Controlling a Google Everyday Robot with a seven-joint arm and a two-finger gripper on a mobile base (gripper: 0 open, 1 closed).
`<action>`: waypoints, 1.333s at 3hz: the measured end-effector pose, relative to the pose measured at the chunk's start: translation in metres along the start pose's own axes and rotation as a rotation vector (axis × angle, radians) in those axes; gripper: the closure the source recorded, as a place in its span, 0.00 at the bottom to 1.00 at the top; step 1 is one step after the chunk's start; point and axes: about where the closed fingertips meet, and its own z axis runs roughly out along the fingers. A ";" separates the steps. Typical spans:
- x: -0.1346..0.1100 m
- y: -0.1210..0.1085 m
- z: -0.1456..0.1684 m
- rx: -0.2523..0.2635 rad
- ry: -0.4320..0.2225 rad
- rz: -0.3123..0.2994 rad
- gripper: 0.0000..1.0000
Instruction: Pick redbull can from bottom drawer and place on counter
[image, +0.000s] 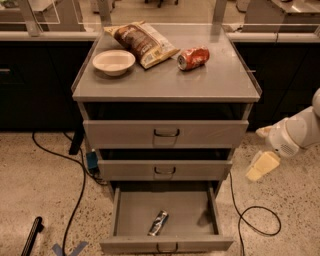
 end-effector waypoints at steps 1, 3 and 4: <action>0.004 0.001 0.009 -0.016 0.001 0.007 0.00; 0.013 0.014 0.032 -0.020 0.025 0.091 0.00; 0.035 0.042 0.103 -0.077 0.052 0.315 0.00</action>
Offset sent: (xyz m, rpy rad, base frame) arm -0.0027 0.0004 -0.0102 0.0048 0.0382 0.0327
